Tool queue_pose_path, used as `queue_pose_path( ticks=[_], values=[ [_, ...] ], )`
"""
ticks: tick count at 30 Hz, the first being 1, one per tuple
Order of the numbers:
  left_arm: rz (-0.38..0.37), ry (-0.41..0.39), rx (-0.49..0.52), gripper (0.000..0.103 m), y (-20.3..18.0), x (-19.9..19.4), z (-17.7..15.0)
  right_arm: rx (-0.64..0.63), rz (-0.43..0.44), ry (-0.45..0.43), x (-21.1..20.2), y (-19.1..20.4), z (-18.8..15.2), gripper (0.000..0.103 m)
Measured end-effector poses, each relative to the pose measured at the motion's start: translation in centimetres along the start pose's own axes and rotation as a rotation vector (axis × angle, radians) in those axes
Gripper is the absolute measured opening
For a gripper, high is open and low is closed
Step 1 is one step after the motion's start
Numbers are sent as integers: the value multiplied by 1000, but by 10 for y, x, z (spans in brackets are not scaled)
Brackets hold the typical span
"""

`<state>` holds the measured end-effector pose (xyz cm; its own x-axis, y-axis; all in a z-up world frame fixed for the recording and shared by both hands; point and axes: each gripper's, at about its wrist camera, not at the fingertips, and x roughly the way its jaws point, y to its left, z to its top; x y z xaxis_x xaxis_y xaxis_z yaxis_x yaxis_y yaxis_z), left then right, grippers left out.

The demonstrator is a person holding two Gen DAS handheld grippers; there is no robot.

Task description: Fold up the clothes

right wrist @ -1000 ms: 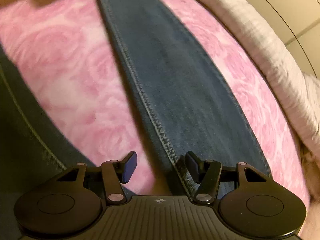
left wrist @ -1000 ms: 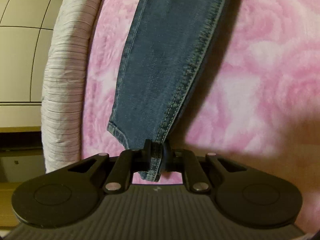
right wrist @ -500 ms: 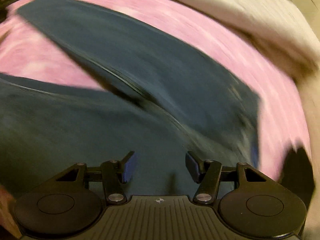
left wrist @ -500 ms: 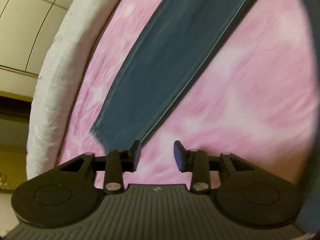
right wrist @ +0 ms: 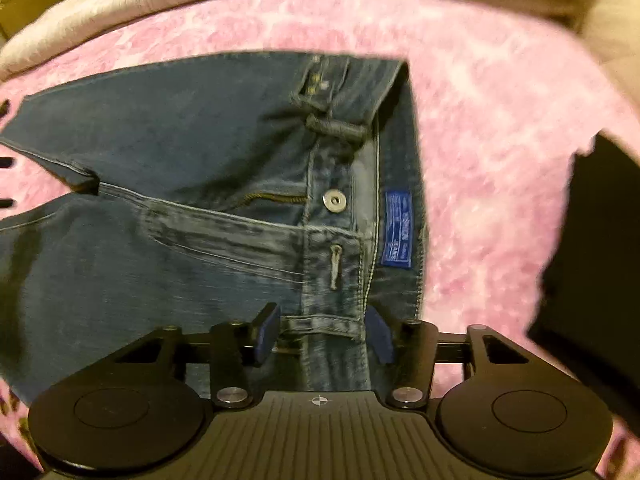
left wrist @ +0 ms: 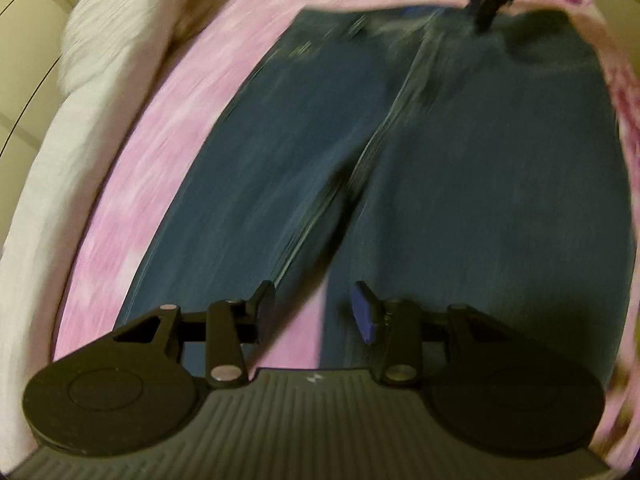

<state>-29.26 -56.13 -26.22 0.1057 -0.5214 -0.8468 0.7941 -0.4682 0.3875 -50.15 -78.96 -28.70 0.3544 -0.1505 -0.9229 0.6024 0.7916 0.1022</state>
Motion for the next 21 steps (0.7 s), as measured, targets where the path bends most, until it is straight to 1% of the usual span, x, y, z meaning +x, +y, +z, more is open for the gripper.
queue_pose_path(
  ticks=[2, 4, 5, 6, 7, 8, 9, 12, 14, 15, 18, 20, 21],
  values=[
    [-21, -20, 18, 41, -12, 13, 31, 23, 66, 4, 13, -16, 3, 51],
    [-42, -29, 32, 42, -14, 27, 51, 42, 107, 2, 23, -27, 5, 50],
    [-54, -27, 43, 42, -16, 33, 61, 60, 129, -3, 24, -32, 5, 36],
    [-65, -25, 53, 42, -18, 39, 69, 93, 156, 4, 24, -37, 5, 31],
    [-72, -28, 63, 42, -17, 42, 74, 126, 183, 9, 23, -43, 5, 23],
    [-79, -31, 73, 42, -17, 45, 79, 149, 205, 3, 18, -46, 6, 17],
    [-86, -35, 83, 42, -17, 47, 84, 151, 221, -12, 8, -45, 7, 15],
    [-96, -74, 81, 43, -19, 41, 95, 106, 237, -70, -23, -37, 15, 13],
    [-88, -72, 51, 46, -16, 43, 98, 82, 235, -75, -16, -37, 25, 13],
    [-86, -66, 32, 47, -14, 46, 99, 70, 233, -77, -13, -37, 30, 13],
    [-78, -2, -21, 47, -12, 70, 102, 35, 230, -85, -3, -38, 44, 13],
    [-84, 27, -29, 47, -13, 82, 102, 10, 226, -83, 6, -38, 53, 17],
    [-89, 41, -30, 48, -14, 88, 101, -3, 214, -49, 18, -38, 54, 20]
  ],
)
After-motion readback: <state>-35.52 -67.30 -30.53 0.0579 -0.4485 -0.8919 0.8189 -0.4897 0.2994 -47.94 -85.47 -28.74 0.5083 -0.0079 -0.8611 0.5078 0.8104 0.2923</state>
